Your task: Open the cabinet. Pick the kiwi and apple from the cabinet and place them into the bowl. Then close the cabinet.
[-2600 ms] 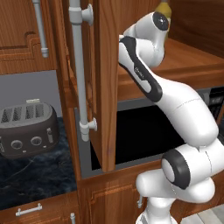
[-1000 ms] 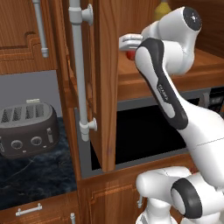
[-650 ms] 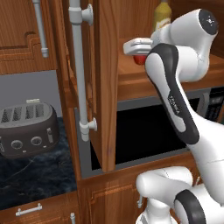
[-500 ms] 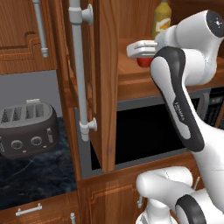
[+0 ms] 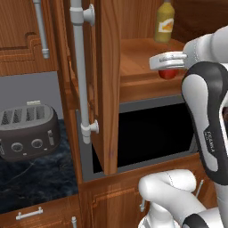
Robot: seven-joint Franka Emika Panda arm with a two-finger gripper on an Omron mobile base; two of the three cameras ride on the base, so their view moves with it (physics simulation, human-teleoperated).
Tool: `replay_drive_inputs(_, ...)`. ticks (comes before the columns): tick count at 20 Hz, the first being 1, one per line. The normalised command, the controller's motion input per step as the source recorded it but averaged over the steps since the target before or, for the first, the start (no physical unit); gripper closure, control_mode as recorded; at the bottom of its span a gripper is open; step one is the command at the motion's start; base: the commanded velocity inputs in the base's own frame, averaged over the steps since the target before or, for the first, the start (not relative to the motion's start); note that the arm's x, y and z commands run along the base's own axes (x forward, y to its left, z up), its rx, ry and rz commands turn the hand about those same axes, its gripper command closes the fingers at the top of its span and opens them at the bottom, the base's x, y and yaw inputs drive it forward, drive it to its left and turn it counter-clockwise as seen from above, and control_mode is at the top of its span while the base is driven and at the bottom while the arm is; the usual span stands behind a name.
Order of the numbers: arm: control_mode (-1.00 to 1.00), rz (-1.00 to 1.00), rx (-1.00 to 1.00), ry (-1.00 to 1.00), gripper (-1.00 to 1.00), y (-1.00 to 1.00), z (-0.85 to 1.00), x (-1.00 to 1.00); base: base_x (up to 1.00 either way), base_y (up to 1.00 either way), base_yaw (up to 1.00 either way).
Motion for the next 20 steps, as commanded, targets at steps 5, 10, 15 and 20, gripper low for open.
replay_drive_inputs(5, -1.00, 0.00, -0.04, -0.02, 1.00, -0.27, 0.00, -0.45, 0.00, 0.00, 0.00)
replay_drive_inputs(10, -1.00, 0.00, -0.06, -0.05, 1.00, -0.12, 0.00, -0.50, 0.00, 0.00, 0.00)
replay_drive_inputs(15, -1.00, 0.00, -0.05, -0.04, 1.00, -0.12, 0.00, -0.48, 0.00, 0.00, 0.00)
replay_drive_inputs(20, -1.00, 0.00, -0.04, -0.03, 1.00, -0.08, -0.02, -0.28, 0.00, 0.00, 0.00)
